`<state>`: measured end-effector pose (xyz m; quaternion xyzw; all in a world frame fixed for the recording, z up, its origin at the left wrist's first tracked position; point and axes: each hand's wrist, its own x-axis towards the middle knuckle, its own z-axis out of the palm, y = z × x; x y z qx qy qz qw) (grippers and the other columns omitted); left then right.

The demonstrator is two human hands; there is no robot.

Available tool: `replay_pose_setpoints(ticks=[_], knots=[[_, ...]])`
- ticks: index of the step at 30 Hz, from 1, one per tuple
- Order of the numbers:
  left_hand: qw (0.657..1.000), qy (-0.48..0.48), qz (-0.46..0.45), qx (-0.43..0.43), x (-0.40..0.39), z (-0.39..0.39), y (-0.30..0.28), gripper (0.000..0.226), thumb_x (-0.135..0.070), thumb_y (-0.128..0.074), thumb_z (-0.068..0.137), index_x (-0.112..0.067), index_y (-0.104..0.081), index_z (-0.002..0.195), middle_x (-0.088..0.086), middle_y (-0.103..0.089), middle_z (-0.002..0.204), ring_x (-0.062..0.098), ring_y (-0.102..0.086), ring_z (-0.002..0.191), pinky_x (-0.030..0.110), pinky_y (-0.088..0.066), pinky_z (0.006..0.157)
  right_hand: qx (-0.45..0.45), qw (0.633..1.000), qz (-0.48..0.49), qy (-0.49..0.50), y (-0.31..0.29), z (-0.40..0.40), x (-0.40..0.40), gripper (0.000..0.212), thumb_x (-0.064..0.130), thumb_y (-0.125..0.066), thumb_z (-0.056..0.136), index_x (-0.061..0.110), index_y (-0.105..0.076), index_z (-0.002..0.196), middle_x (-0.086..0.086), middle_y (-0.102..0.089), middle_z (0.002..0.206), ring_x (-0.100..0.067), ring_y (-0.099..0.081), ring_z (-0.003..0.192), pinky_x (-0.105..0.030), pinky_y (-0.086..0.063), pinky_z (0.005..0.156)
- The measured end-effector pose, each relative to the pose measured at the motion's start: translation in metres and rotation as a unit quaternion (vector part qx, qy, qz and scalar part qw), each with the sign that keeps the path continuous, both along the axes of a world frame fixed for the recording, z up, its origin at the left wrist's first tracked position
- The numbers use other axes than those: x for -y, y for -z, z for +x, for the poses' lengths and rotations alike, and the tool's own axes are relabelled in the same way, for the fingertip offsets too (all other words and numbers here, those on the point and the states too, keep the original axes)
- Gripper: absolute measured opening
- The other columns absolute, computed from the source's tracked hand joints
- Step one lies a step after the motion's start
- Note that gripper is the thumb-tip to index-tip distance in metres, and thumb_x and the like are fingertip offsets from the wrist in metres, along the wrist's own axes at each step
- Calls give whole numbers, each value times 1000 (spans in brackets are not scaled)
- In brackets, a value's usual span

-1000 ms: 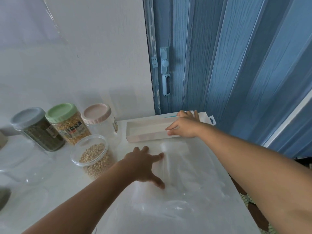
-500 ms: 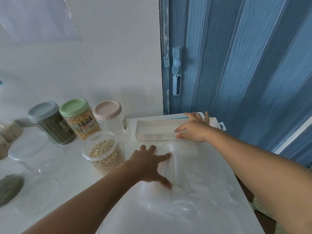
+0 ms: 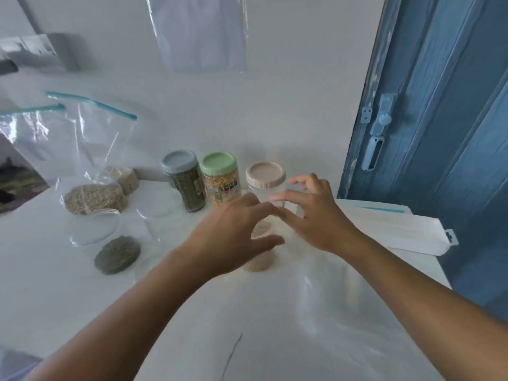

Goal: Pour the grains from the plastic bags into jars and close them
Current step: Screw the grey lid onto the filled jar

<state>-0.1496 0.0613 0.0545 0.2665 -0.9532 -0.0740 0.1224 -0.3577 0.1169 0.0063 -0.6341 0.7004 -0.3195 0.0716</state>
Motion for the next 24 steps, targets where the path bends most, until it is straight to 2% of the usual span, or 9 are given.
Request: replay_pose_setpoints(ticks=[2, 4, 7, 11, 14, 16, 19, 21, 24], knots=[[995, -60, -15, -75, 26, 41, -8, 51, -69, -61, 88, -34, -63, 125, -10, -59, 115, 13, -54, 107, 37, -50, 90, 9, 999, -10, -30, -10, 35, 18, 36, 60, -60, 95, 48, -66, 129, 9, -36, 141, -14, -29, 132, -33, -33, 106], [988, -125, -28, -91, 59, 85, -13, 62, -71, -64, 84, -32, -59, 133, -4, -58, 128, 20, -50, 119, 40, -46, 99, 2, 999, 0, -46, -18, 67, 40, 42, 61, -62, 93, 48, -64, 132, 11, -36, 137, -14, -30, 132, -35, -35, 108], [977, -204, -4, -54, 109, 147, -12, 89, -74, -69, 79, -35, -38, 152, 5, -42, 150, 29, -34, 139, 50, -37, 113, -14, 998, 22, -59, -22, 112, 76, 48, 61, -65, 92, 45, -62, 137, 10, -35, 129, -16, -30, 131, -40, -32, 115], [965, -258, 39, -11, 162, 217, 2, 117, -90, -66, 65, -38, -21, 160, 6, -28, 160, 34, -23, 147, 55, -30, 118, -22, 997, 35, -68, -18, 168, 111, 49, 60, -67, 92, 42, -62, 138, 8, -37, 134, -12, -28, 133, -35, -30, 116], [961, -252, 102, 48, 191, 256, 19, 139, -100, -63, 50, -41, -8, 163, 5, -11, 170, 38, -10, 155, 60, -22, 123, -25, 995, 54, -78, -12, 206, 129, 50, 62, -66, 91, 46, -61, 138, 11, -37, 133, -10, -29, 131, -31, -31, 110], [957, -234, 154, 79, 203, 270, 30, 144, -98, -69, 49, -40, -5, 164, 5, -13, 171, 37, -19, 155, 58, -25, 123, -33, 993, 71, -88, -7, 227, 136, 53, 66, -66, 89, 48, -60, 138, 11, -37, 133, -11, -30, 131, -33, -33, 111], [949, -195, 244, 40, 213, 281, 47, 140, -86, -80, 49, -35, -18, 163, 1, -40, 161, 22, -50, 134, 45, -43, 113, -50, 990, 94, -95, 3, 253, 141, 55, 67, -67, 88, 48, -59, 139, 11, -38, 127, -10, -30, 129, -34, -36, 112], [950, -181, 255, 3, 218, 286, 57, 136, -86, -81, 46, -37, -26, 160, -2, -51, 147, 16, -55, 121, 39, -49, 102, -67, 986, 113, -99, 6, 263, 141, 57, 67, -67, 88, 47, -58, 140, 12, -39, 123, -9, -33, 127, -35, -40, 110], [950, -170, 260, -36, 224, 288, 69, 125, -78, -87, 48, -37, -35, 154, -4, -54, 136, 16, -57, 116, 35, -50, 93, -84, 976, 166, -114, 9, 272, 135, 63, 70, -68, 85, 47, -55, 142, 12, -42, 124, -7, -40, 123, -36, -44, 106]])
